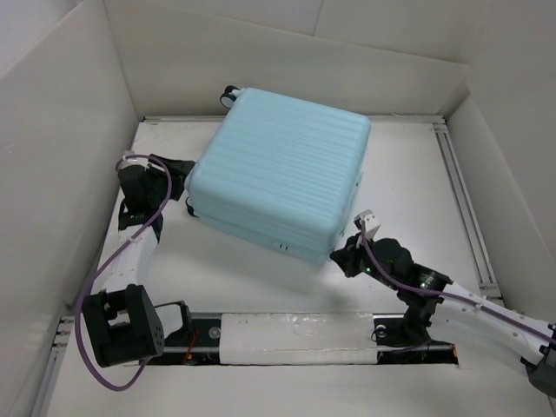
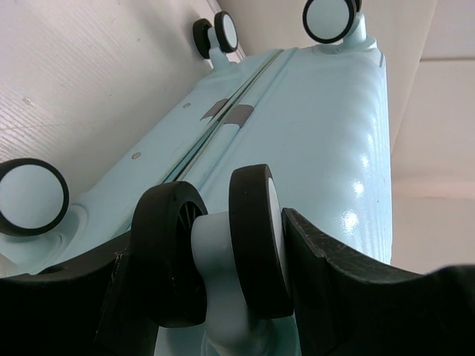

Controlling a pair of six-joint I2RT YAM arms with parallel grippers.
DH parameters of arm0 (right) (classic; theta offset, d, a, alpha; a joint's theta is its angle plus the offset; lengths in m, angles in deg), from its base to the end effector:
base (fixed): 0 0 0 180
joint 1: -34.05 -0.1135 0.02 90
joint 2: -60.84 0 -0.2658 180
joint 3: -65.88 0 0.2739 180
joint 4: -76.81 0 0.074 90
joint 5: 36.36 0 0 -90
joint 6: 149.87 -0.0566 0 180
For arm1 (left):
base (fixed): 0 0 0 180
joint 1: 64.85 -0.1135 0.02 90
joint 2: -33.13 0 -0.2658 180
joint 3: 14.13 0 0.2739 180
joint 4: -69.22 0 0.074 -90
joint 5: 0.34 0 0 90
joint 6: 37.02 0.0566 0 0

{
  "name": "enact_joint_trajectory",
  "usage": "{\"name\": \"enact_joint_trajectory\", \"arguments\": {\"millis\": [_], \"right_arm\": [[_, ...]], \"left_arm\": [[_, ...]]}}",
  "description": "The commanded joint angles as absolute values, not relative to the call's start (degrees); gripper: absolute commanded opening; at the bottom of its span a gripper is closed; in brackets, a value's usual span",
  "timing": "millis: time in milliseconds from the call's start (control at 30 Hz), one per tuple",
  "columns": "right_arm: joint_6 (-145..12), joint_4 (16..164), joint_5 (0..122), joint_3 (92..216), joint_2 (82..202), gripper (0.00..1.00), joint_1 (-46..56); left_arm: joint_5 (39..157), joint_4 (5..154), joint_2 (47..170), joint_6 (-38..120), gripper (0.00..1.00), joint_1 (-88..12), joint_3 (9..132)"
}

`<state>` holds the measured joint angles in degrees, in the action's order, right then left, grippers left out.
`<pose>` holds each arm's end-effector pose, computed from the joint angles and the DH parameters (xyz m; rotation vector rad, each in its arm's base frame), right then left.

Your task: Pack the luggage

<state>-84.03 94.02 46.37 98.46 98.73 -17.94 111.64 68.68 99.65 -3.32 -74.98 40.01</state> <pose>0.1308 0.1557 0.2015 -0.4055 1.9958 0.7364 0.3044 0.0329 0.2726 -0.7626 1.6927 -0.9116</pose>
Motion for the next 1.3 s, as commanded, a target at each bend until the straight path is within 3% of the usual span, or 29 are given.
{"name": "enact_joint_trajectory", "arguments": {"millis": [0, 100, 233, 367, 433, 500, 700, 867, 967, 1100, 1200, 1267], "right_arm": [[-89.7, 94.1, 50.5, 105.6, 96.3, 0.0, -21.0], [-94.3, 97.5, 55.2, 109.0, 96.9, 0.0, -23.5], [-104.1, 83.3, 58.2, 107.6, 100.0, 0.0, -28.6], [-106.9, 78.9, 45.2, 109.5, 101.3, 0.0, -29.1], [-106.0, 78.9, 45.3, 111.7, 101.8, 0.0, -25.6], [-103.3, 81.4, 51.7, 118.1, 103.5, 0.0, -15.3], [-96.3, 87.0, 79.2, 132.3, 116.4, 0.0, 15.1], [-90.6, 91.0, 78.2, 130.3, 117.5, 0.0, 18.4], [-91.8, 91.0, 68.4, 115.8, 107.9, 0.0, 10.0], [-105.5, 76.9, 57.4, 96.3, 94.4, 0.0, -5.7], [-110.7, 62.3, 46.0, 93.4, 96.2, 0.0, -20.9], [-106.6, 66.1, 40.3, 99.9, 104.3, 0.0, -25.7]], "left_arm": [[117.5, 61.4, 99.4, 7.0, 0.0, -72.8, 41.9], [117.5, 59.7, 98.8, 6.4, 0.0, -71.5, 40.2], [116.2, 57.2, 97.3, 3.7, 0.0, -67.5, 37.2], [116.2, 55.9, 93.3, 1.9, 0.0, -66.0, 33.4], [117.4, 55.9, 91.1, 1.3, 0.0, -66.0, 30.6], [118.3, 55.3, 87.3, 1.3, 0.0, -66.0, 27.9], [120.9, 55.9, 79.0, 0.2, 0.0, -65.5, 24.6], [122.4, 56.6, 74.1, -0.9, 0.0, -65.5, 22.4], [122.4, 56.6, 71.0, -0.9, 0.0, -65.5, 19.3], [122.4, 53.1, 71.1, -0.9, 0.0, -65.5, 14.7], [122.4, 50.5, 71.6, -1.4, 0.0, -65.5, 11.4], [122.4, 50.5, 71.1, -2.0, 0.0, -65.5, 10.2]]}}
